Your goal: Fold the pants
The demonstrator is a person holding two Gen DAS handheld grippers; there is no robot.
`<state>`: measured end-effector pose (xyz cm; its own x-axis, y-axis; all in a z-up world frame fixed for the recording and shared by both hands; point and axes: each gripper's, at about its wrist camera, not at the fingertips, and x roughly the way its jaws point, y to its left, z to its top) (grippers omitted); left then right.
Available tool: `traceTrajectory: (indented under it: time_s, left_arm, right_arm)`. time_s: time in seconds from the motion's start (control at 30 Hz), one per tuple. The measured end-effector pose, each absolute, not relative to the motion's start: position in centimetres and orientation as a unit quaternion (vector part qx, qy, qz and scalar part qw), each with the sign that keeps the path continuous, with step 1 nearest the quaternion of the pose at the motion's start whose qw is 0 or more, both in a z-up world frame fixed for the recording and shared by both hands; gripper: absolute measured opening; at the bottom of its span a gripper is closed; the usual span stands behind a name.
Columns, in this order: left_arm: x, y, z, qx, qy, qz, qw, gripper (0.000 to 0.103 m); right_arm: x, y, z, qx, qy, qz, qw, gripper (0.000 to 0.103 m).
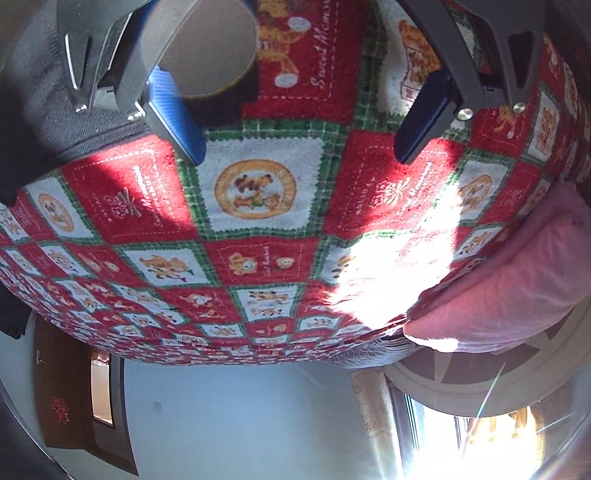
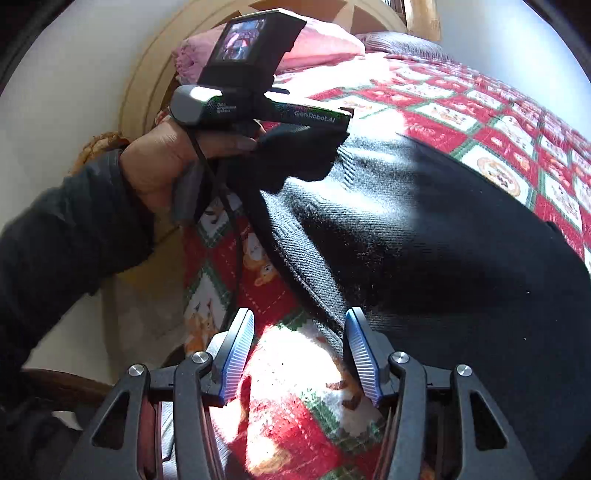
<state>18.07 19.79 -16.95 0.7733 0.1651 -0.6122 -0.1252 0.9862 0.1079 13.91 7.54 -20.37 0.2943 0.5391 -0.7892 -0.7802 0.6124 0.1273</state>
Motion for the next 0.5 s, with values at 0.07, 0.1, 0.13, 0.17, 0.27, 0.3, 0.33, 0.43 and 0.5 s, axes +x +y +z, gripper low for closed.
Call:
traceTrajectory:
  time_s: [0.07, 0.1, 0.13, 0.17, 0.27, 0.3, 0.33, 0.43, 0.5]
  left_arm:
    - [17.7, 20.1, -16.6, 0.021, 0.323, 0.082, 0.943, 0.103]
    - [17.3, 20.2, -16.3, 0.019, 0.315, 0.090, 0.945, 0.103]
    - [16.7, 20.3, -15.9, 0.017, 0.306, 0.100, 0.946, 0.103]
    - [16.1, 20.3, -15.5, 0.016, 0.298, 0.109, 0.948, 0.103]
    - [13.8, 20.4, -14.3, 0.002, 0.271, 0.117, 0.955, 0.103]
    - [13.1, 20.3, -13.9, -0.004, 0.264, 0.115, 0.958, 0.103]
    - [12.4, 20.1, -13.6, -0.009, 0.259, 0.111, 0.960, 0.103]
    - [10.7, 18.3, -12.6, -0.004, 0.242, 0.096, 0.965, 0.103]
    - [10.1, 16.6, -11.8, 0.001, 0.234, 0.073, 0.969, 0.103]
  right_arm:
    - [13.7, 7.1, -19.7, -0.137, 0.426, 0.421, 0.789, 0.054]
    - [13.6, 6.6, -19.3, -0.129, 0.426, 0.423, 0.789, 0.054]
    - [13.7, 5.9, -18.9, -0.122, 0.422, 0.421, 0.793, 0.054]
    - [13.6, 5.0, -18.4, -0.118, 0.415, 0.416, 0.801, 0.054]
    - [13.4, 1.7, -17.0, -0.105, 0.400, 0.393, 0.821, 0.054]
    - [13.4, 0.3, -16.7, -0.100, 0.398, 0.383, 0.827, 0.054]
    - [13.5, -0.4, -16.5, -0.099, 0.397, 0.374, 0.832, 0.054]
    - [13.5, -4.1, -15.8, -0.096, 0.393, 0.333, 0.852, 0.054]
    - [13.2, -7.3, -15.2, -0.093, 0.391, 0.303, 0.864, 0.054]
